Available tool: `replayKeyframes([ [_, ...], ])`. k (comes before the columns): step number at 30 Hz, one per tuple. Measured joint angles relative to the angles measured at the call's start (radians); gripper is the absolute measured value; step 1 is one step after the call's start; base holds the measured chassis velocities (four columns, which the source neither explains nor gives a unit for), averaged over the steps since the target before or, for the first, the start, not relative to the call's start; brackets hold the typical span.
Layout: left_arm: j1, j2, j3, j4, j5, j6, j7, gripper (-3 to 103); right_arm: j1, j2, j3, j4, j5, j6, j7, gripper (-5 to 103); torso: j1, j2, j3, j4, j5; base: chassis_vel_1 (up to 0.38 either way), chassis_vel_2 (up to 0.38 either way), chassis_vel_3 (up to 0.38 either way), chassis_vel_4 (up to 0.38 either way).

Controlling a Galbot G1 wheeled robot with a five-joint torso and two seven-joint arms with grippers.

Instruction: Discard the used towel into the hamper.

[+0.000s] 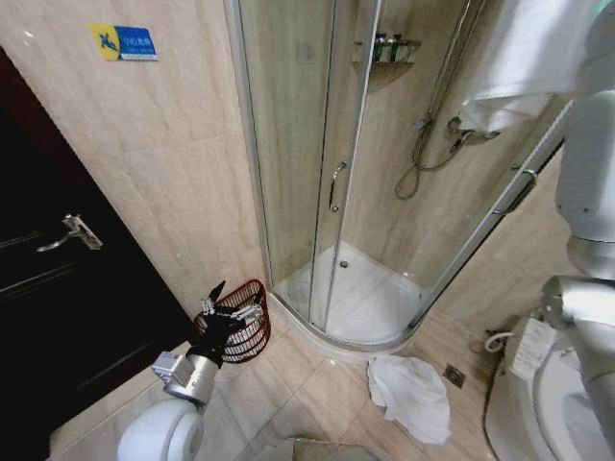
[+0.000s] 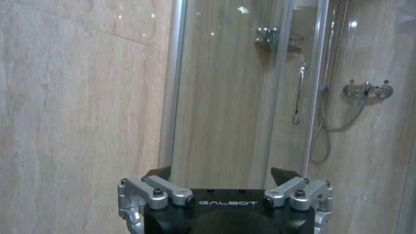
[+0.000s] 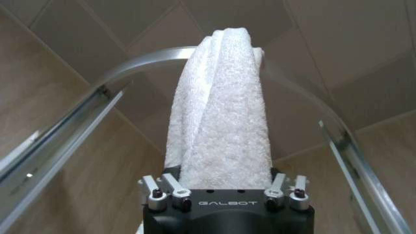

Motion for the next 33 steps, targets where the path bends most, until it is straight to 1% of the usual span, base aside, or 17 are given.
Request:
replayKeyframes([
  [2,0.000,0.000,0.000,0.000,0.000,0.000,0.000,100,-0.008,-0.013,-0.003,0.016,0.026,-0.005,0.000,70,0.000,0.000,0.000,-0.0005,0.0004,0.000,0.000,0.000,0.000],
  [3,0.000,0.000,0.000,0.000,0.000,0.000,0.000,100,-0.008,-0.013,-0.003,0.016,0.026,-0.005,0.000,70,0.000,0.000,0.000,-0.0005,0.0004,0.000,0.000,0.000,0.000],
  [5,0.000,0.000,0.000,0.000,0.000,0.000,0.000,100,-0.013,-0.018,-0.003,0.031,0.036,-0.007,0.000,58,0.000,0.000,0.000,-0.0004,0.0005,0.000,0.000,0.000,0.000],
  [6,0.000,0.000,0.000,0.000,0.000,0.000,0.000,100,-0.013,-0.018,-0.003,0.031,0.036,-0.007,0.000,58,0.000,0.000,0.000,-0.0004,0.0005,0.000,0.000,0.000,0.000],
  [8,0.000,0.000,0.000,0.000,0.000,0.000,0.000,100,-0.015,-0.022,-0.005,0.038,0.042,-0.005,0.001,47,0.000,0.000,0.000,-0.0002,0.0001,0.000,0.000,0.000,0.000],
  [9,0.000,0.000,0.000,0.000,0.000,0.000,0.000,100,-0.017,-0.024,-0.006,0.041,0.044,-0.003,0.001,47,0.000,0.000,0.000,-0.0002,0.0001,0.000,0.000,0.000,0.000],
  [10,0.000,0.000,0.000,0.000,0.000,0.000,0.000,100,-0.019,-0.028,-0.007,0.045,0.047,-0.002,0.001,42,0.000,0.000,0.000,-0.0001,0.0001,0.000,0.000,0.000,0.000],
  [11,0.000,0.000,0.000,0.000,0.000,0.000,0.000,100,-0.019,-0.028,-0.007,0.045,0.047,-0.002,0.001,42,0.000,0.000,0.000,-0.0001,0.0001,0.000,0.000,0.000,0.000],
  [13,0.000,0.000,0.000,0.000,0.000,0.000,0.000,100,-0.022,-0.033,-0.007,0.057,0.058,-0.003,-0.001,32,0.000,0.000,0.000,-0.0002,0.0002,0.000,0.000,0.000,0.000],
  [14,0.000,0.000,0.000,0.000,0.000,0.000,0.000,100,-0.022,-0.033,-0.007,0.057,0.058,-0.003,-0.001,32,0.000,0.000,0.000,-0.0002,0.0002,0.000,0.000,0.000,0.000],
  [17,0.000,0.000,0.000,0.000,0.000,0.000,0.000,100,-0.016,-0.038,-0.008,0.071,0.072,-0.005,-0.011,16,0.000,0.000,0.000,-0.0001,0.0001,0.000,0.000,0.000,0.000],
  [18,0.000,0.000,0.000,0.000,0.000,0.000,0.000,100,-0.016,-0.038,-0.008,0.071,0.072,-0.005,-0.011,16,0.000,0.000,0.000,-0.0001,0.0001,0.000,0.000,0.000,0.000],
  [21,0.000,0.000,0.000,0.000,0.000,0.000,0.000,100,-0.017,-0.058,-0.010,0.097,0.090,-0.007,-0.018,8,0.000,0.000,0.000,-0.0001,0.0001,0.000,0.000,0.000,0.000],
  [22,0.000,0.000,0.000,0.000,0.000,0.000,0.000,100,-0.017,-0.058,-0.010,0.097,0.090,-0.007,-0.018,8,0.000,0.000,0.000,-0.0001,0.0001,0.000,0.000,0.000,0.000],
  [29,0.000,0.000,0.000,0.000,0.000,0.000,0.000,100,-0.053,-0.131,0.007,0.160,0.113,-0.006,-0.037,8,0.000,0.000,0.000,-0.0002,0.0002,0.000,0.000,0.000,0.000],
  [32,0.000,0.000,0.000,0.000,0.000,0.000,0.000,100,-0.102,-0.184,0.046,0.217,0.141,-0.008,-0.041,8,0.000,0.000,0.000,-0.0002,0.0000,0.000,0.000,0.000,0.000],
  [33,0.000,0.000,0.000,0.000,0.000,0.000,0.000,100,-0.102,-0.184,0.046,0.217,0.141,-0.008,-0.041,8,0.000,0.000,0.000,-0.0002,0.0000,0.000,0.000,0.000,0.000],
])
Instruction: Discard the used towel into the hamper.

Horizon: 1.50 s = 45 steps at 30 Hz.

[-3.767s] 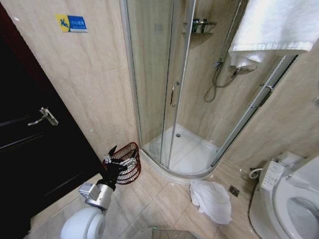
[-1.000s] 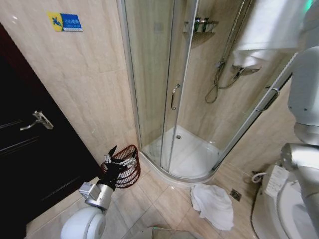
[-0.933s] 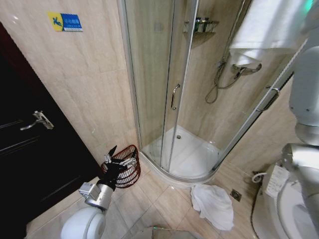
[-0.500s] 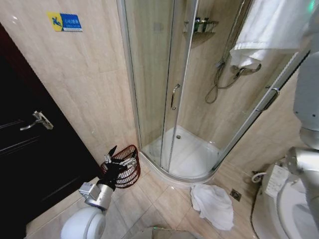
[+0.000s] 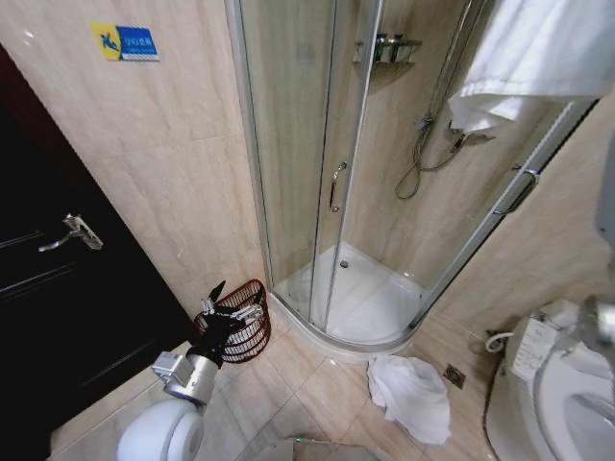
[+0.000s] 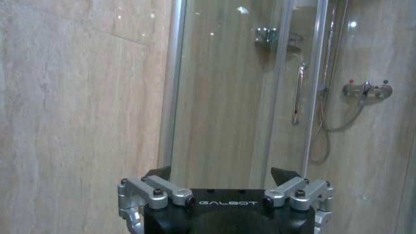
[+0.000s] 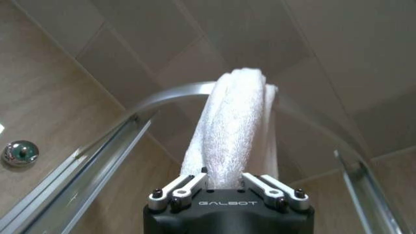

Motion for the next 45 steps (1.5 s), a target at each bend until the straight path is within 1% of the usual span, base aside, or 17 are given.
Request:
replayKeyframes([
  [3,0.000,0.000,0.000,0.000,0.000,0.000,0.000,100,-0.093,-0.055,0.063,0.083,0.048,-0.011,0.004,8,0.000,0.000,0.000,-0.0002,0.0003,0.000,0.000,0.000,0.000],
  [4,0.000,0.000,0.000,0.000,0.000,0.000,0.000,100,-0.093,-0.055,0.063,0.083,0.048,-0.011,0.004,8,0.000,0.000,0.000,-0.0002,0.0003,0.000,0.000,0.000,0.000],
  [7,0.000,0.000,0.000,0.000,0.000,0.000,0.000,100,-0.198,-0.097,0.122,0.155,0.084,-0.017,0.009,8,0.000,0.000,0.000,-0.0001,0.0003,0.000,0.000,0.000,0.000],
  [13,0.000,0.000,0.000,0.000,0.000,0.000,0.000,100,-0.333,-0.128,0.212,0.216,0.116,-0.020,0.010,8,0.000,0.000,0.000,0.0001,0.0000,0.000,0.000,0.000,0.000],
  [17,0.000,0.000,0.000,0.000,0.000,0.000,0.000,100,-0.516,-0.148,0.316,0.278,0.142,-0.016,0.008,8,0.000,0.000,0.000,-0.0001,0.0000,0.000,0.000,0.000,0.000],
  [18,0.000,0.000,0.000,0.000,0.000,0.000,0.000,100,-0.516,-0.148,0.316,0.278,0.142,-0.016,0.008,8,0.000,0.000,0.000,-0.0001,0.0000,0.000,0.000,0.000,0.000],
  [21,0.000,0.000,0.000,0.000,0.000,0.000,0.000,100,-0.661,-0.149,0.378,0.325,0.157,-0.002,0.014,8,0.000,0.000,0.000,0.0001,0.0003,0.000,0.000,0.000,0.000],
  [22,0.000,0.000,0.000,0.000,0.000,0.000,0.000,100,-0.661,-0.149,0.378,0.325,0.157,-0.002,0.014,8,0.000,0.000,0.000,0.0001,0.0003,0.000,0.000,0.000,0.000],
  [24,0.000,0.000,0.000,0.000,0.000,0.000,0.000,100,-0.759,-0.143,0.435,0.361,0.163,0.003,0.016,8,0.000,0.000,0.000,0.0001,0.0000,0.000,0.000,0.000,0.000],
  [25,0.000,0.000,0.000,0.000,0.000,0.000,0.000,100,-0.759,-0.143,0.435,0.361,0.163,0.003,0.016,8,0.000,0.000,0.000,0.0001,0.0000,0.000,0.000,0.000,0.000],
  [30,0.000,0.000,0.000,0.000,0.000,0.000,0.000,100,-0.976,-0.098,0.611,0.439,0.166,0.012,0.005,8,0.000,0.000,0.000,-0.0004,-0.0003,0.000,0.000,0.000,0.000],
  [31,0.000,0.000,0.000,0.000,0.000,0.000,0.000,100,-0.976,-0.098,0.611,0.439,0.166,0.012,0.005,8,0.000,0.000,0.000,-0.0004,-0.0003,0.000,0.000,0.000,0.000],
  [33,0.000,0.000,0.000,0.000,0.000,0.000,0.000,100,-1.051,-0.065,0.652,0.472,0.170,0.012,0.003,8,0.000,0.000,0.000,-0.0002,0.0006,0.000,0.000,0.000,0.000],
  [34,0.000,0.000,0.000,0.000,0.000,0.000,0.000,100,-1.084,-0.049,0.671,0.488,0.169,0.012,0.000,8,0.000,0.000,0.000,0.0003,0.0001,0.000,0.000,0.000,0.000],
  [37,0.000,0.000,0.000,0.000,0.000,0.000,0.000,100,-1.146,-0.019,0.699,0.519,0.162,0.012,-0.012,8,0.000,0.000,0.000,0.0001,-0.0001,0.000,0.000,0.000,0.000],
  [38,0.000,0.000,0.000,0.000,0.000,0.000,0.000,100,-1.146,-0.019,0.699,0.519,0.162,0.012,-0.012,8,0.000,0.000,0.000,0.0001,-0.0001,0.000,0.000,0.000,0.000],
  [45,0.000,0.000,0.000,0.000,0.000,0.000,0.000,100,-1.261,0.074,0.726,0.575,0.102,0.047,-0.047,8,0.000,0.000,0.000,0.0000,0.0002,0.000,0.000,0.000,0.000],
])
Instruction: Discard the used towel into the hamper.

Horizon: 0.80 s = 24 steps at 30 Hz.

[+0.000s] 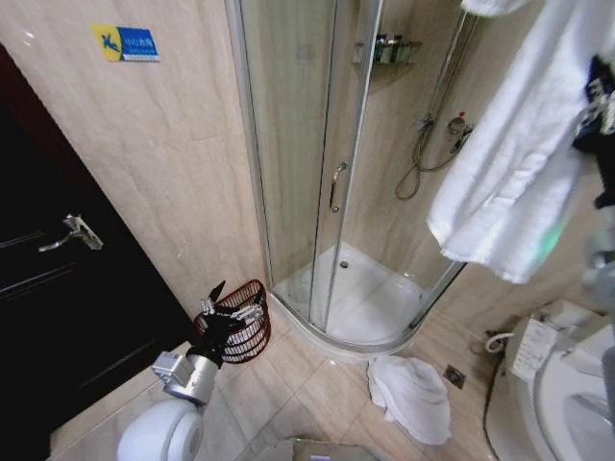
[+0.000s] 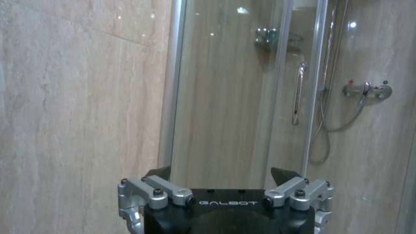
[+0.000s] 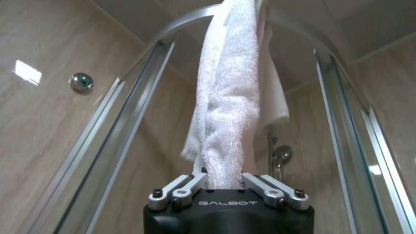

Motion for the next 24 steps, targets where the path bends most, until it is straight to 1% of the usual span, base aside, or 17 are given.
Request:
replayKeyframes([
  [1,0.000,0.000,0.000,0.000,0.000,0.000,0.000,100,-0.028,0.025,0.003,0.010,-0.016,0.022,-0.015,8,0.000,0.000,0.000,0.0000,-0.0002,0.000,0.000,0.000,0.000],
  [2,0.000,0.000,0.000,0.000,0.000,0.000,0.000,100,-0.028,0.025,0.003,0.010,-0.016,0.022,-0.015,8,0.000,0.000,0.000,0.0000,-0.0002,0.000,0.000,0.000,0.000],
  [5,0.000,0.000,0.000,0.000,0.000,0.000,0.000,100,-0.112,0.101,0.004,0.033,-0.074,0.111,-0.047,8,0.000,0.000,0.000,0.0000,-0.0001,0.000,0.000,0.000,0.000],
  [6,0.000,0.000,0.000,0.000,0.000,0.000,0.000,100,-0.112,0.101,0.004,0.033,-0.074,0.111,-0.047,8,0.000,0.000,0.000,0.0000,-0.0001,0.000,0.000,0.000,0.000],
  [8,0.000,0.000,0.000,0.000,0.000,0.000,0.000,100,-0.155,0.142,-0.002,0.041,-0.108,0.164,-0.055,8,0.000,0.000,0.000,0.0000,-0.0001,0.000,0.000,0.000,0.000],
  [11,0.000,0.000,0.000,0.000,0.000,0.000,0.000,100,-0.230,0.215,-0.014,0.042,-0.170,0.270,-0.088,8,0.000,0.000,0.000,0.0000,-0.0005,0.000,0.000,0.000,0.000],
  [12,0.000,0.000,0.000,0.000,0.000,0.000,0.000,100,-0.230,0.215,-0.014,0.042,-0.170,0.270,-0.088,8,0.000,0.000,0.000,0.0000,-0.0005,0.000,0.000,0.000,0.000],
  [13,0.000,0.000,0.000,0.000,0.000,0.000,0.000,100,-0.247,0.233,-0.017,0.042,-0.183,0.291,-0.096,8,0.000,0.000,0.000,0.0000,-0.0005,0.000,0.000,0.000,0.000],
  [14,0.000,0.000,0.000,0.000,0.000,0.000,0.000,100,-0.282,0.272,-0.021,0.043,-0.210,0.329,-0.109,8,0.000,0.000,0.000,-0.0001,-0.0004,0.000,0.000,0.000,0.000],
  [15,0.000,0.000,0.000,0.000,0.000,0.000,0.000,100,-0.305,0.298,-0.024,0.044,-0.226,0.352,-0.116,8,0.000,0.000,0.000,-0.0001,-0.0003,0.000,0.000,0.000,0.000],
  [16,0.000,0.000,0.000,0.000,0.000,0.000,0.000,100,-0.305,0.298,-0.024,0.044,-0.226,0.352,-0.116,8,0.000,0.000,0.000,-0.0001,-0.0003,0.000,0.000,0.000,0.000],
  [18,0.000,0.000,0.000,0.000,0.000,0.000,0.000,100,-0.335,0.334,-0.030,0.034,-0.248,0.388,-0.126,8,0.000,0.000,0.000,-0.0002,0.0001,0.000,0.000,0.000,0.000],
  [19,0.000,0.000,0.000,0.000,0.000,0.000,0.000,100,-0.335,0.334,-0.030,0.034,-0.248,0.388,-0.126,8,0.000,0.000,0.000,-0.0002,0.0001,0.000,0.000,0.000,0.000],
  [21,0.000,0.000,0.000,0.000,0.000,0.000,0.000,100,-0.363,0.381,-0.035,-0.013,-0.290,0.472,-0.134,8,0.000,0.000,0.000,0.0000,0.0000,0.000,0.000,0.000,0.000],
  [22,0.000,0.000,0.000,0.000,0.000,0.000,0.000,100,-0.363,0.381,-0.035,-0.013,-0.290,0.472,-0.134,8,0.000,0.000,0.000,0.0000,0.0000,0.000,0.000,0.000,0.000],
  [24,0.000,0.000,0.000,0.000,0.000,0.000,0.000,100,-0.383,0.415,-0.031,-0.038,-0.317,0.525,-0.143,8,0.000,0.000,0.000,0.0000,-0.0001,0.000,0.000,0.000,0.000],
])
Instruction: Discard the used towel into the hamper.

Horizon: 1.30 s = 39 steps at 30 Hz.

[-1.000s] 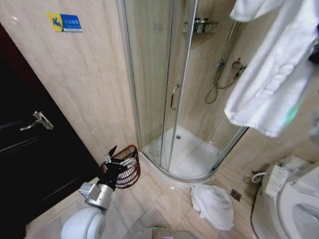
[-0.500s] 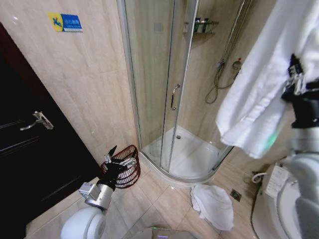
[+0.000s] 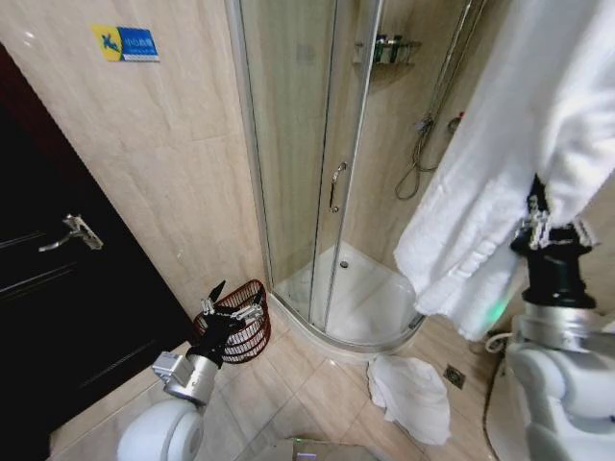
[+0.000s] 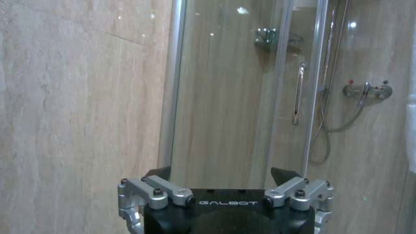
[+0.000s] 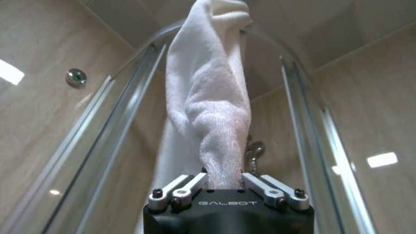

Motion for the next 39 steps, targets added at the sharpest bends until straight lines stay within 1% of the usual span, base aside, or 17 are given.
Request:
replayKeyframes([
  [1,0.000,0.000,0.000,0.000,0.000,0.000,0.000,100,0.000,0.000,0.000,0.000,0.000,0.000,0.000,8,0.000,0.000,0.000,0.0000,0.0000,0.000,0.000,0.000,0.000],
  [3,0.000,0.000,0.000,0.000,0.000,0.000,0.000,100,-0.011,0.023,0.004,-0.007,-0.013,0.027,-0.005,8,0.000,0.000,0.000,0.0000,0.0001,0.000,0.000,0.000,0.000],
  [6,0.000,0.000,0.000,0.000,0.000,0.000,0.000,100,-0.016,0.037,0.006,-0.009,-0.021,0.038,-0.011,8,0.000,0.000,0.000,0.0000,0.0001,0.000,0.000,0.000,0.000],
  [7,0.000,0.000,0.000,0.000,0.000,0.000,0.000,100,-0.025,0.054,0.006,-0.016,-0.028,0.056,-0.034,8,0.000,0.000,0.000,0.0000,-0.0004,0.000,0.000,0.000,0.000],
  [8,0.000,0.000,0.000,0.000,0.000,0.000,0.000,100,-0.025,0.054,0.006,-0.016,-0.028,0.056,-0.034,8,0.000,0.000,0.000,0.0000,-0.0004,0.000,0.000,0.000,0.000],
  [11,0.000,0.000,0.000,0.000,0.000,0.000,0.000,100,-0.048,0.098,-0.010,-0.051,-0.066,0.119,-0.084,8,0.000,0.000,0.000,0.0000,-0.0002,0.000,0.000,0.000,0.000],
  [12,0.000,0.000,0.000,0.000,0.000,0.000,0.000,100,-0.048,0.098,-0.010,-0.051,-0.066,0.119,-0.084,8,0.000,0.000,0.000,0.0000,-0.0002,0.000,0.000,0.000,0.000],
  [14,0.000,0.000,0.000,0.000,0.000,0.000,0.000,100,-0.060,0.121,-0.028,-0.060,-0.090,0.147,-0.095,8,0.000,0.000,0.000,0.0000,0.0003,0.000,0.000,0.000,0.000],
  [16,0.000,0.000,0.000,0.000,0.000,0.000,0.000,100,-0.065,0.130,-0.036,-0.060,-0.099,0.156,-0.097,8,0.000,0.000,0.000,-0.0001,0.0006,0.000,0.000,0.000,0.000],
  [17,0.000,0.000,0.000,0.000,0.000,0.000,0.000,100,-0.065,0.130,-0.036,-0.060,-0.099,0.156,-0.097,8,0.000,0.000,0.000,-0.0001,0.0006,0.000,0.000,0.000,0.000],
  [18,0.000,0.000,0.000,0.000,0.000,0.000,0.000,100,-0.074,0.143,-0.047,-0.062,-0.111,0.168,-0.101,8,0.000,0.000,0.000,0.0000,0.0000,0.000,0.000,0.000,0.000],
  [21,0.000,0.000,0.000,0.000,0.000,0.000,0.000,100,-0.090,0.166,-0.059,-0.072,-0.131,0.194,-0.103,8,0.000,0.000,0.000,0.0000,0.0001,0.000,0.000,0.000,0.000],
  [30,0.000,0.000,0.000,0.000,0.000,0.000,0.000,100,-0.104,0.173,-0.062,-0.070,-0.140,0.206,-0.104,8,0.000,0.000,0.000,0.0000,-0.0002,0.000,0.000,0.000,0.000],
  [33,0.000,0.000,0.000,0.000,0.000,0.000,0.000,100,-0.107,0.193,-0.082,-0.103,-0.154,0.212,-0.104,8,0.000,0.000,0.000,0.0000,-0.0001,0.000,0.000,0.000,0.000],
  [39,0.000,0.000,0.000,0.000,0.000,0.000,0.000,100,-0.110,0.209,-0.092,-0.156,-0.163,0.233,-0.103,8,0.000,0.000,0.000,0.0000,0.0002,0.000,0.000,0.000,0.000],
])
